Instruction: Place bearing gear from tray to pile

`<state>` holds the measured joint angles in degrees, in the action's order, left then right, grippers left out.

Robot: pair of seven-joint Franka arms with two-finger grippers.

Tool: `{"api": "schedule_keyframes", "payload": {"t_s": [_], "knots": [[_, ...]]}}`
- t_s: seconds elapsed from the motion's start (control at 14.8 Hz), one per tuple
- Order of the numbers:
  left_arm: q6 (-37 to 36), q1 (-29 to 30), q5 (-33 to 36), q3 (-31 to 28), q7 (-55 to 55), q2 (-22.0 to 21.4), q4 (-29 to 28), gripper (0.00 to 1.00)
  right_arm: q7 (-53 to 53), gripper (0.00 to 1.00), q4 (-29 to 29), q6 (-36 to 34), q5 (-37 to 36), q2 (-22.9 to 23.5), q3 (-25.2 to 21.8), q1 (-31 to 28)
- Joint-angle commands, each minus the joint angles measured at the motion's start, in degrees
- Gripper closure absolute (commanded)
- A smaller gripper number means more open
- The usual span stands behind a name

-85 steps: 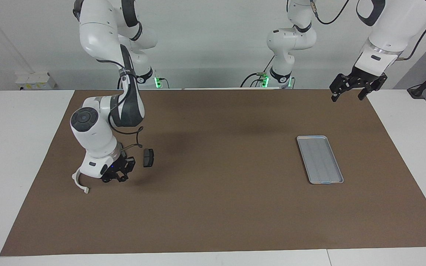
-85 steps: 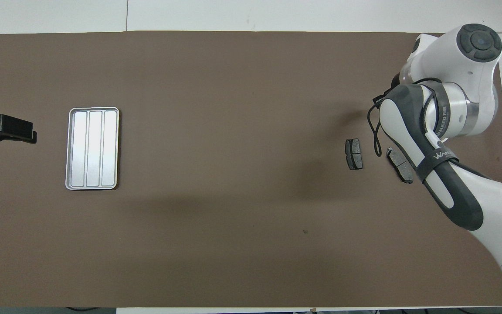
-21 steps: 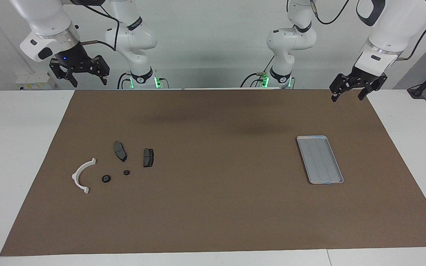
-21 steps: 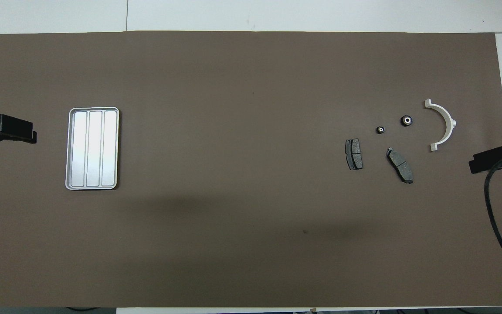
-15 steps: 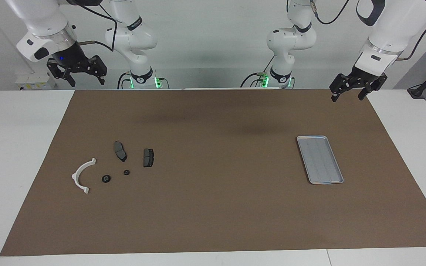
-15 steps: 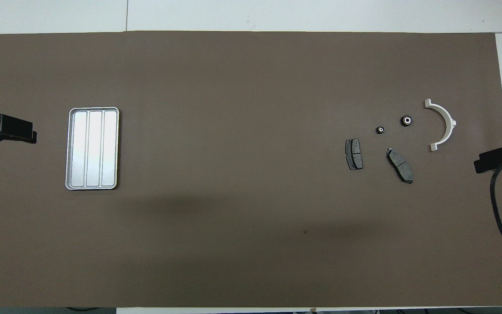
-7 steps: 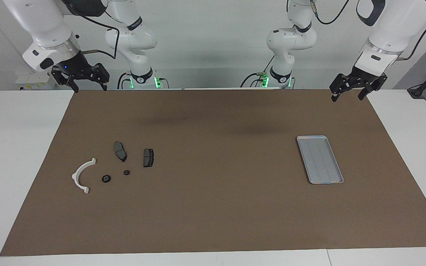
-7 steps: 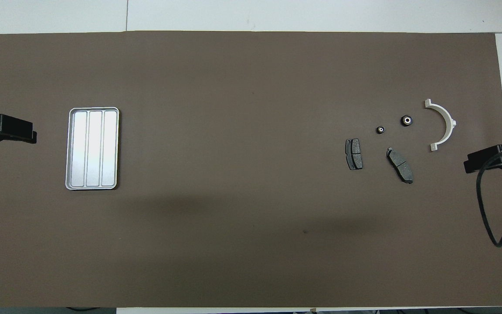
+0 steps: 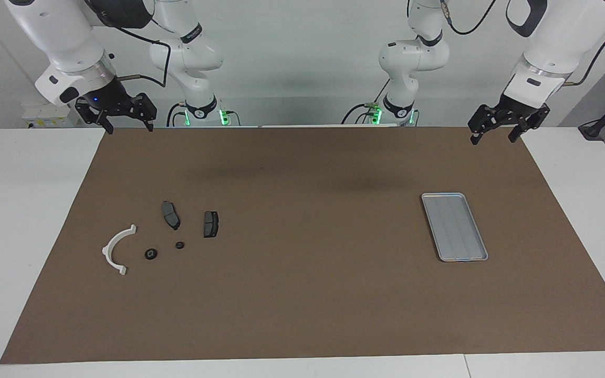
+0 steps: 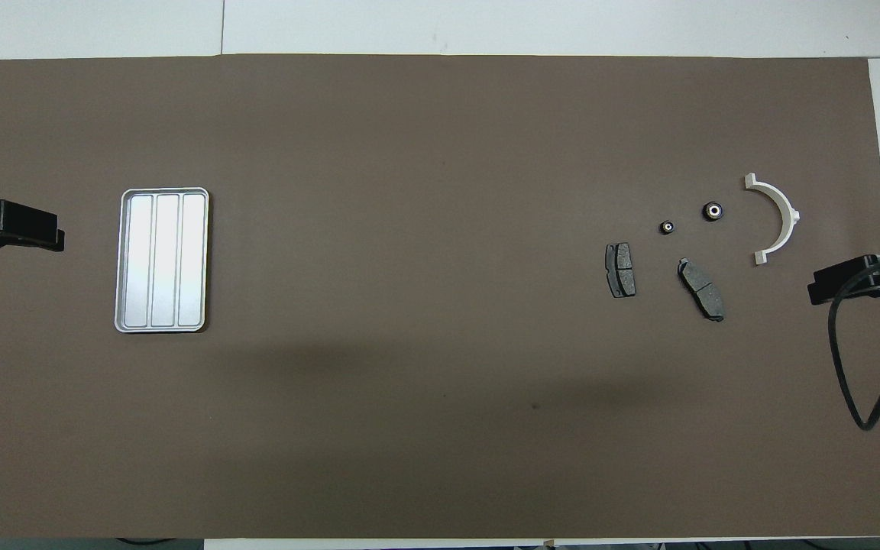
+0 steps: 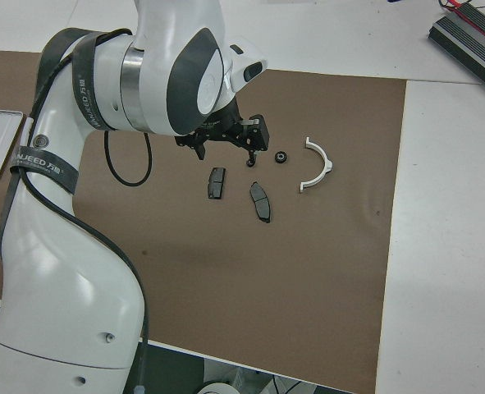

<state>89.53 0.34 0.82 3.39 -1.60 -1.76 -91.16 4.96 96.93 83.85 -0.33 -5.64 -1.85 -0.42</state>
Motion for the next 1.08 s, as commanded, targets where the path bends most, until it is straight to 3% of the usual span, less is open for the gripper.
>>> {"api": "schedule_keyframes", "payload": {"t_s": [0.0, 1.01], "knots": [[0.82, -0.25, 0.76, -0.14, 0.11, -2.11, -2.44, 0.0, -1.0, 0.0, 1.51, 1.31, 0.5, -1.13, 0.45, -0.72], [0.82, -0.26, 0.76, -0.14, 0.11, -2.11, -2.44, 0.0, -1.71, 0.0, 1.6, 1.4, 0.5, -1.13, 0.45, -0.63]]}}
